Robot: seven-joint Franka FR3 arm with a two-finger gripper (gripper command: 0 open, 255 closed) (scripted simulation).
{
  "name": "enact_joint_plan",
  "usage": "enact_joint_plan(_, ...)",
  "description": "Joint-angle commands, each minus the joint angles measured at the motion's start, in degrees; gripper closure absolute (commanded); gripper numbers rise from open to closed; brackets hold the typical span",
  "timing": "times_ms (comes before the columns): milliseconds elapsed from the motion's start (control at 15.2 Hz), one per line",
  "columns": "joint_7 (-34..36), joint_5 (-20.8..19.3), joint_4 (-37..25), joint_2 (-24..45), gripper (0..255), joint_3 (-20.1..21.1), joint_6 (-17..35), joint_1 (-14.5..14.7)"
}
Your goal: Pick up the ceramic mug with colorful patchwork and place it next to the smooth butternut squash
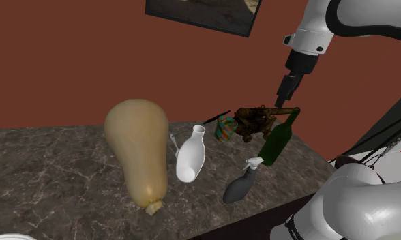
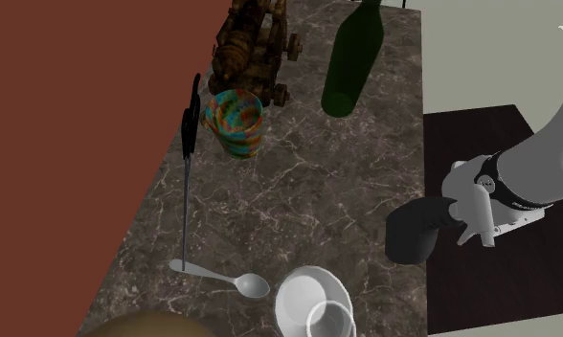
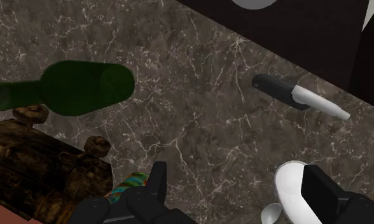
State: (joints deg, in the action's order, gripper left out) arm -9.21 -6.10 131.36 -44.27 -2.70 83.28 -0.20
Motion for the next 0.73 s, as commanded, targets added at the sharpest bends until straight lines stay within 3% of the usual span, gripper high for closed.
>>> enact_joint_plan(0, 0.0, 0.0, 0.0, 0.0, 0, 0.0, 0.0, 0.0)
enact_joint_plan(660, 0.39, -2.26, 4.17, 14.38, 0, -2.6, 19.02, -0.99)
